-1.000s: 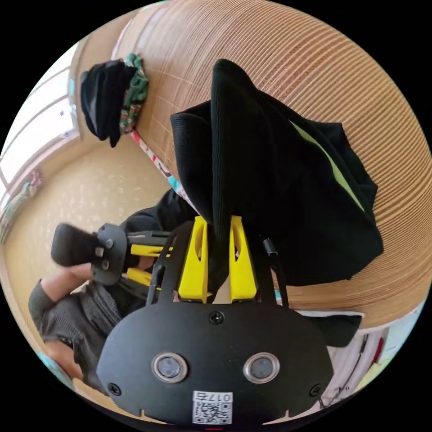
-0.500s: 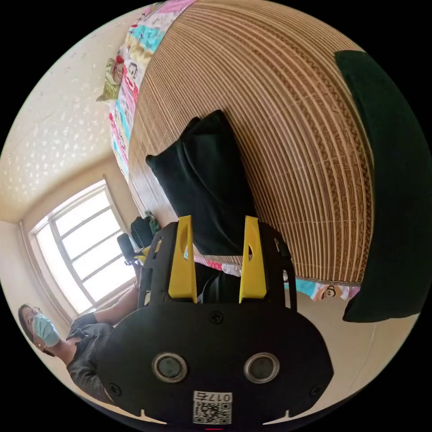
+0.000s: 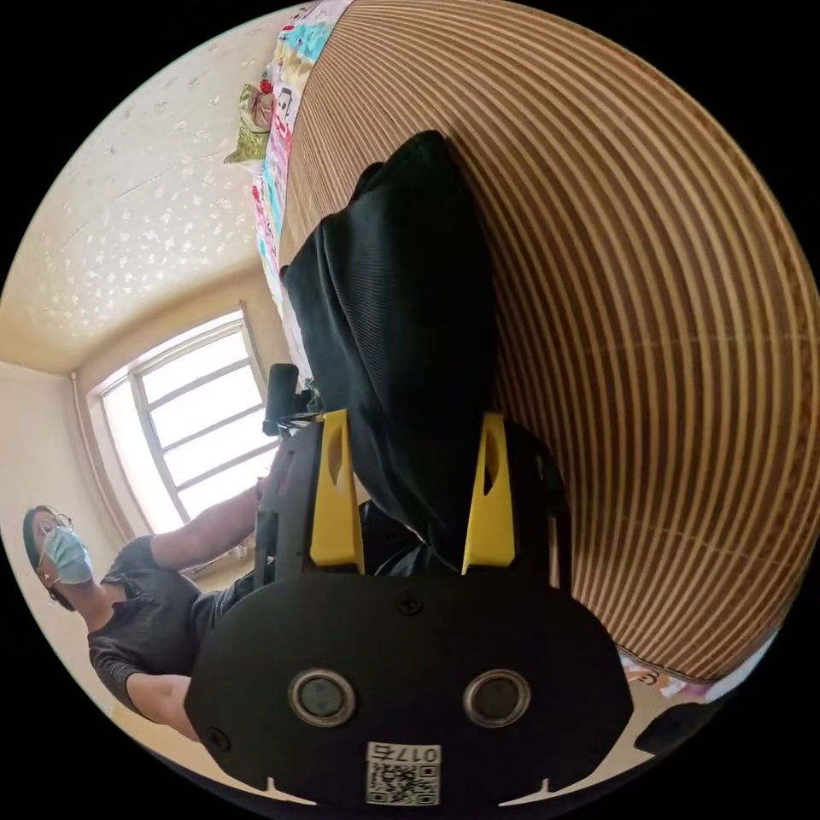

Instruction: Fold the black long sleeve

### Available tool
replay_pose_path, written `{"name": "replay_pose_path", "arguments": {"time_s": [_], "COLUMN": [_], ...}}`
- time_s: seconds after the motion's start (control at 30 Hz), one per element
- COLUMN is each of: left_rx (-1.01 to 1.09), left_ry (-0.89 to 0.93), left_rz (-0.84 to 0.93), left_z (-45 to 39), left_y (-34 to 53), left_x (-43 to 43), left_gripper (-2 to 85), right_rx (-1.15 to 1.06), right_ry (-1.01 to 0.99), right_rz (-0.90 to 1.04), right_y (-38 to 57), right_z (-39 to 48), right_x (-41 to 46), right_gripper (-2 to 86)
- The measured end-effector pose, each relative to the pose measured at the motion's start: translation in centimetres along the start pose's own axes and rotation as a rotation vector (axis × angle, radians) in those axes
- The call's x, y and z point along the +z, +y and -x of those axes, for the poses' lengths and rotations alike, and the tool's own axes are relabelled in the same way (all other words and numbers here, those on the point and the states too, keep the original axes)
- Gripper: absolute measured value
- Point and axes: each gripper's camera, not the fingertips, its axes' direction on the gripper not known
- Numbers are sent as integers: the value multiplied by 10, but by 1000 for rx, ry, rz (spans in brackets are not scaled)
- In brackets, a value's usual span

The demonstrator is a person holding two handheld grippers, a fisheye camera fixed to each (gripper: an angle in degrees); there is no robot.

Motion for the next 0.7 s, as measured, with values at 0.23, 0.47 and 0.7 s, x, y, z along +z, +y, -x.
{"name": "replay_pose_path", "arguments": {"time_s": [0.23,0.47,0.7], "left_rx": [18,111,135], "left_ry": [70,72,-81], "left_rz": [12,15,-125], "left_z": [9,49,71], "left_y": [60,197,417], "left_x": [-24,-153,-330], "left_gripper": [144,137,136], "right_rx": [-108,-343,-672], "right_ry": [-222,-242,-250], "right_rz": [140,398,647], "right_y": [39,55,70], "right_z": [56,226,467], "right_x": [34,169,347], "right_gripper": [130,108,102]}}
